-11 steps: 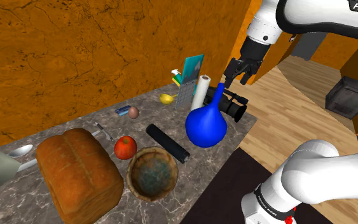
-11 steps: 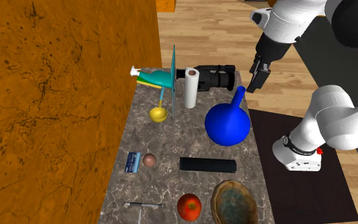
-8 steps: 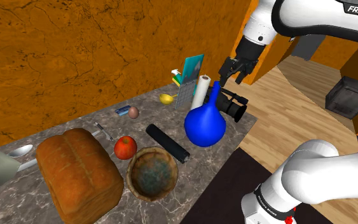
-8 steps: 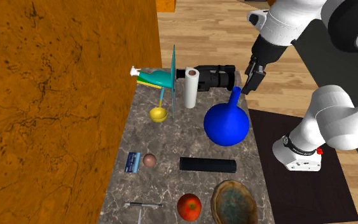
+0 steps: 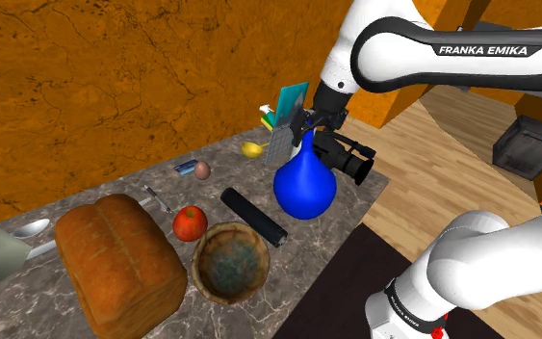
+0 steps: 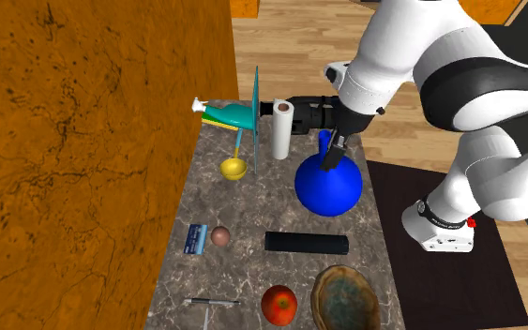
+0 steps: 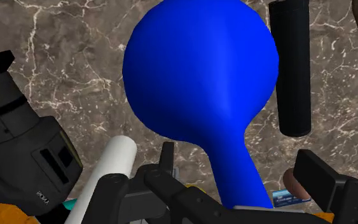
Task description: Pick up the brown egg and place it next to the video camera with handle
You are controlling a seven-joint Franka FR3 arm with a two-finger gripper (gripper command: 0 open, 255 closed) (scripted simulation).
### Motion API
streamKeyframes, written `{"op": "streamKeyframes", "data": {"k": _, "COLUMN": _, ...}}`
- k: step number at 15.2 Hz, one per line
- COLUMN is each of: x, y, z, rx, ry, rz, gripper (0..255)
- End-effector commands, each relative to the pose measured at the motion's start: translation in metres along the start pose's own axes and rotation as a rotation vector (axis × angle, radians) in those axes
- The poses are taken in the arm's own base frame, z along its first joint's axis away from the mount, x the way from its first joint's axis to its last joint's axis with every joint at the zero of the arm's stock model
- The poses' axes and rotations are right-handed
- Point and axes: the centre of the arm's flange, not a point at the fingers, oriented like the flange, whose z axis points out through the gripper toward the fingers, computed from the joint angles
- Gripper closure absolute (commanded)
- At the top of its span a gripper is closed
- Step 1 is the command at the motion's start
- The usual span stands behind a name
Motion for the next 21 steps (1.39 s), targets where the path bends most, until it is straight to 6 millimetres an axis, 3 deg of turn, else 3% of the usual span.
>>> {"op": "streamKeyframes", "data": {"k": 1, "x": 0.011, "y": -0.016, "z": 0.018, "rx": 0.008, "ry": 0.009, "rz": 0.009, "gripper": 0}}
{"op": "streamKeyframes", "data": {"k": 21, "x": 0.137, "y": -0.162, "z": 0.174, "rx": 0.089, "ry": 0.119, "rz": 0.090, "gripper": 0}}
